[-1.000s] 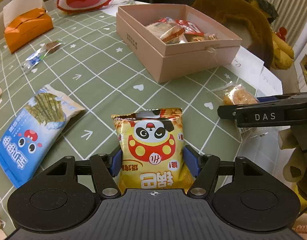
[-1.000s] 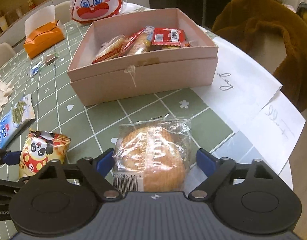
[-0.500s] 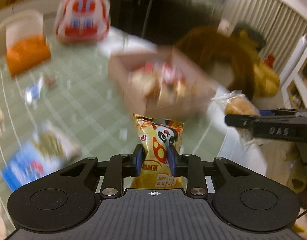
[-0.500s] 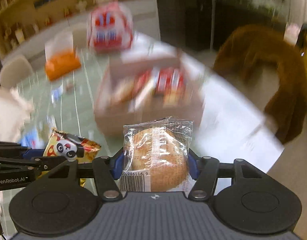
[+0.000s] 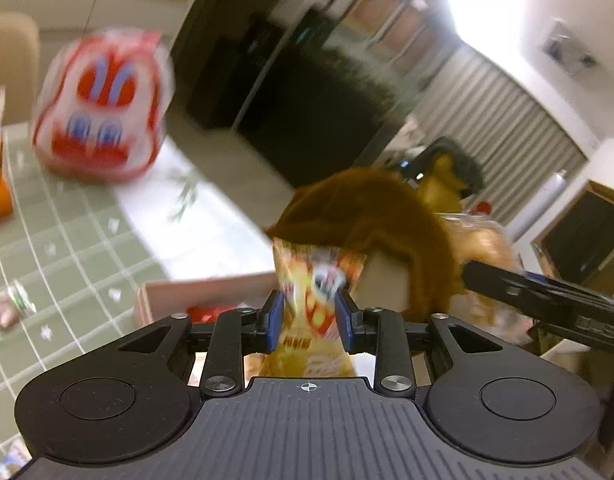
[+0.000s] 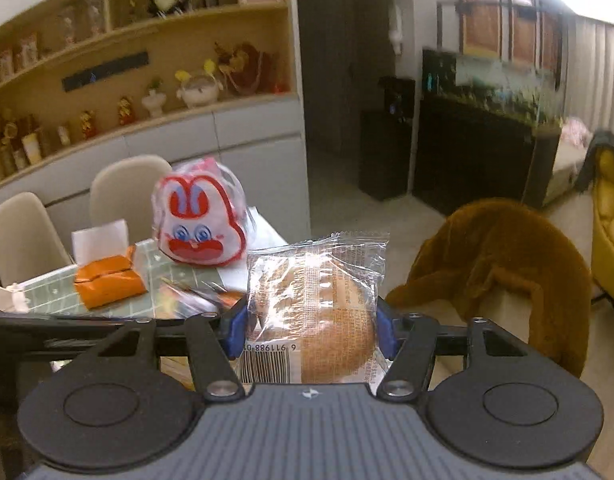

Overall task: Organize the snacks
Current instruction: 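Lift both snacks over the pink box and open both tools to release them, then grasp the wrapped lollipop with the left tool while the right tool moves to the blue seaweed pack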

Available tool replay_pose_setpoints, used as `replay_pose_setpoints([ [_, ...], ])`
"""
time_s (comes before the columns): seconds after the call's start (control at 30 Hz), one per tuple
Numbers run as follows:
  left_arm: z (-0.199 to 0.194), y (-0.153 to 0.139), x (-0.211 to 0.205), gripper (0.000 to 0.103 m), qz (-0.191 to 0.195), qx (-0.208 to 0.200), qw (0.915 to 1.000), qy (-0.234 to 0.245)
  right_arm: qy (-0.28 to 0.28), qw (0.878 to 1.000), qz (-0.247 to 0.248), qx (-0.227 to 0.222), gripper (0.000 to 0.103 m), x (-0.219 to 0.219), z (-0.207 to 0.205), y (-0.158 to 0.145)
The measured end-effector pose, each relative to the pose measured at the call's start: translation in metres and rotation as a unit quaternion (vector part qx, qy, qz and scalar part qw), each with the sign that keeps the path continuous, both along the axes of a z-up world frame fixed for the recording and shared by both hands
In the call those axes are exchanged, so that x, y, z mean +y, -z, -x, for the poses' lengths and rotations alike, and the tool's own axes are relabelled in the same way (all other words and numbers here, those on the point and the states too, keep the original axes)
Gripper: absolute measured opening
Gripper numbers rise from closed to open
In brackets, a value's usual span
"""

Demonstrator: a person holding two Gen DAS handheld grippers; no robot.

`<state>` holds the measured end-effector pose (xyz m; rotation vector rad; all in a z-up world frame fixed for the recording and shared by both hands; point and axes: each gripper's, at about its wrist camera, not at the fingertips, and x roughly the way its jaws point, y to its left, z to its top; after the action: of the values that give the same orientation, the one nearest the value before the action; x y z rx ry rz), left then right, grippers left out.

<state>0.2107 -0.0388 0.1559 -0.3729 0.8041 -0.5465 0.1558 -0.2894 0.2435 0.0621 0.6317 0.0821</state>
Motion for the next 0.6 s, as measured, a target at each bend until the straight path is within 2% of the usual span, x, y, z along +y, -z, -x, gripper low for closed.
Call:
replay_pose_setpoints([
  [0.07, -0.012, 0.018, 0.006, 0.032, -0.010, -0.001, 0.9999, -0.003, -0.001, 0.999, -0.026, 0.019, 0.064, 0.002, -0.019, 0.016],
  [0.1, -0.015, 0.025, 0.012, 0.032, -0.010, -0.001, 0.9999, -0.004, -0.007, 0.999, -0.041, 0.031, 0.068, 0.002, -0.028, 0.023],
  [0.2, -0.023, 0.039, 0.040, 0.032, -0.017, 0.008, 0.9994, -0.028, -0.007, 0.996, -0.064, 0.067, 0.069, 0.007, -0.048, 0.051],
  [0.33, -0.033, 0.047, 0.095, 0.032, -0.080, -0.008, 0.9933, -0.083, -0.001, 0.995, -0.031, 0.091, 0.069, 0.023, -0.059, 0.079],
  [0.43, -0.038, 0.052, 0.140, 0.032, -0.106, -0.014, 0.9856, -0.131, -0.014, 0.994, -0.014, 0.103, 0.069, 0.036, -0.058, 0.092],
  [0.53, -0.058, 0.073, 0.178, 0.032, -0.113, 0.008, 0.9803, -0.161, -0.041, 0.993, -0.006, 0.114, 0.069, 0.056, -0.056, 0.100],
  [0.6, -0.064, 0.089, 0.188, 0.032, -0.124, 0.024, 0.9790, -0.160, -0.063, 0.991, 0.001, 0.118, 0.069, 0.074, -0.053, 0.105],
])
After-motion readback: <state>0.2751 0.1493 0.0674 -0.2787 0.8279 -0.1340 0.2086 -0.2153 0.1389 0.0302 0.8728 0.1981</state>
